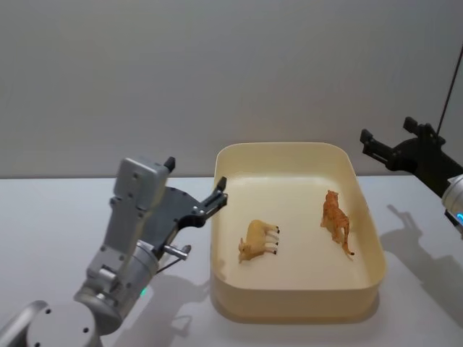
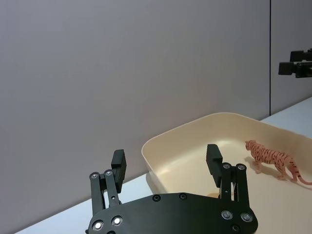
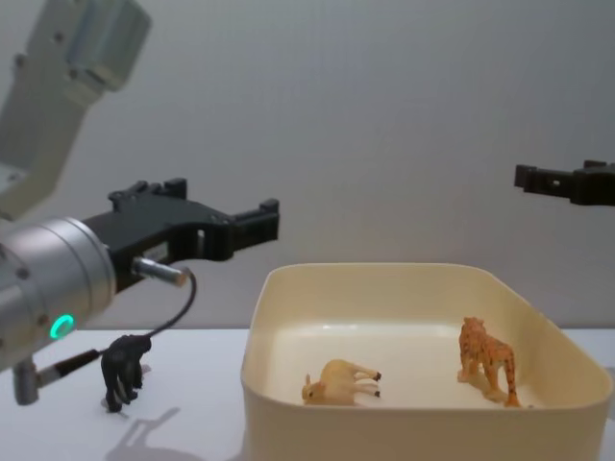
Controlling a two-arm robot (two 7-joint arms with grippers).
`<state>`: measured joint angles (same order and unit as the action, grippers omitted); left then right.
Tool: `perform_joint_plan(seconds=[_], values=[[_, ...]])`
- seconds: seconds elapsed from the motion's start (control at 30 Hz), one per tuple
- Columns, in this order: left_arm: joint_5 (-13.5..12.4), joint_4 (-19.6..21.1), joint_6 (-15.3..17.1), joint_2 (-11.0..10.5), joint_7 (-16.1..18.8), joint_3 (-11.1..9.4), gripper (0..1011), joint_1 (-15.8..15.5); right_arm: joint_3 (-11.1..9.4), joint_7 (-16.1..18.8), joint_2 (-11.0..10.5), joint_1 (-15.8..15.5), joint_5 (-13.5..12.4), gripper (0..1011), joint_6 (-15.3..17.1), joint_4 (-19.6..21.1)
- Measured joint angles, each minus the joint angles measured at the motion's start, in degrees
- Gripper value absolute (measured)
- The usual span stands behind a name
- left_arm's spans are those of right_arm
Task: Pick up the toy alternately with two hands and place it into the central storage box.
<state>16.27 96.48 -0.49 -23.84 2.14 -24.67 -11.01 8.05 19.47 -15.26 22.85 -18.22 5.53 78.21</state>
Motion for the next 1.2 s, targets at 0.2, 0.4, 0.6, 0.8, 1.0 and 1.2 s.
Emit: perform_joint_plan(seconds=[0.2, 0.4, 0.6, 0.8, 1.0, 1.2], values=[[3.4, 0.6, -1.1, -0.8, -0.7, 1.2, 1001, 0.4, -0.4, -0.3, -0.4, -0.5, -0.2, 1001, 0.0, 0.7], [6.0, 0.2, -1.9, -0.9, -2.3, 2.0, 1001, -0.1, -0.6, -0.6, -0.7, -0.8, -0.3, 1001, -0.1, 1.2], [7.7, -0.2, -2.4, -0.9, -3.4, 2.6, 1001, -0.4, -0.7, -0.7, -0.8, -1.0, -0.4, 1001, -0.1, 1.5], [7.9, -0.9, -2.3, -0.4, -4.5, 2.7, 1001, -1.2, -0.8, -0.8, -0.9, -1.1, -0.4, 1001, -0.1, 1.6], [7.3, -2.9, -0.3, 0.7, -7.6, 2.8, 1001, -3.1, -0.9, -0.8, -1.0, -1.1, -0.5, 1001, -0.1, 1.7], [6.4, -4.9, 3.4, 1.7, -10.5, 2.9, 1001, -5.3, -0.9, -0.9, -1.0, -1.2, -0.5, 1001, -0.1, 1.8]])
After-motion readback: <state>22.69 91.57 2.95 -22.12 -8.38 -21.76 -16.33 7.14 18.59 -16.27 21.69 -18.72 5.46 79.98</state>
